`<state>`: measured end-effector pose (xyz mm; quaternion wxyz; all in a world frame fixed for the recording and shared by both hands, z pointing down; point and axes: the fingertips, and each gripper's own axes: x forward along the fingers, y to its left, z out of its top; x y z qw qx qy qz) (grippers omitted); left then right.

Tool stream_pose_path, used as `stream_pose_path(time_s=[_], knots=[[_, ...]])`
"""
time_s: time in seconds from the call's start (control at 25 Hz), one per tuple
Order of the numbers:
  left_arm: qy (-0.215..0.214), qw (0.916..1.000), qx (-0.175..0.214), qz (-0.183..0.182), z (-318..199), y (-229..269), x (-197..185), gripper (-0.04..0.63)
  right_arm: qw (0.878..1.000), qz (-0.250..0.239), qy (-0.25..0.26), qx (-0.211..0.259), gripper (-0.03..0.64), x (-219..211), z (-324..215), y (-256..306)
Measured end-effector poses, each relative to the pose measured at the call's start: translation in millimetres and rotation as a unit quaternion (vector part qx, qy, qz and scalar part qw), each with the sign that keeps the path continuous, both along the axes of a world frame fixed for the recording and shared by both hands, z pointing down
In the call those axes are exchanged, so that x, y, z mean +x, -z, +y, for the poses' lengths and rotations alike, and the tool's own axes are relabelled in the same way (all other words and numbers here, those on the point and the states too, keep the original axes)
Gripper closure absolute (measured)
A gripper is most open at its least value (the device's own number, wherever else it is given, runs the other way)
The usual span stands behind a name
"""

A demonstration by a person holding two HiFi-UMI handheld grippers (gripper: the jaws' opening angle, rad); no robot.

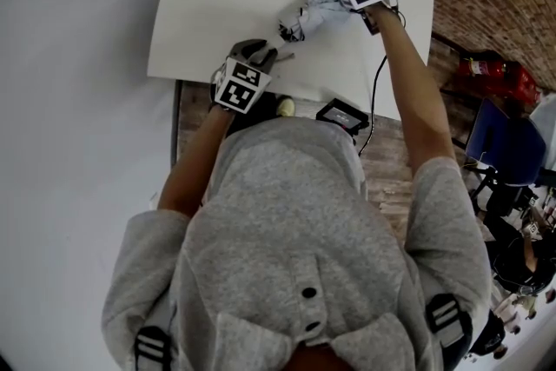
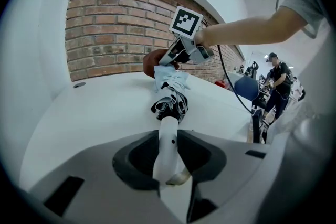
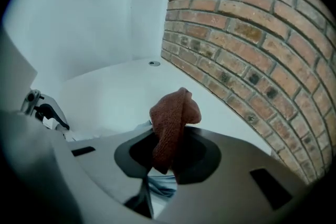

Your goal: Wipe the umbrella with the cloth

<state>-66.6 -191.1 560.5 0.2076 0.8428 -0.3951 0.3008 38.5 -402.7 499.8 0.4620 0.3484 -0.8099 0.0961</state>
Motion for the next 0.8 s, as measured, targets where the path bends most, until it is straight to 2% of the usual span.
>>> stream_pose_path(time_s=[0.72,0.8], knots=[[0.0,1.0,0.001,-0.004,0.9,2.7,1.4,0.48,0.998,0.02,0.026,-0.056,0.534,-30.8,28.4,-17.6],[0.0,1.0,0.001,-0.005,0.9,2.5,1.4,0.48,0.997,0.035,0.024,-0.064,0.534,-30.0,35.8,-22.9]])
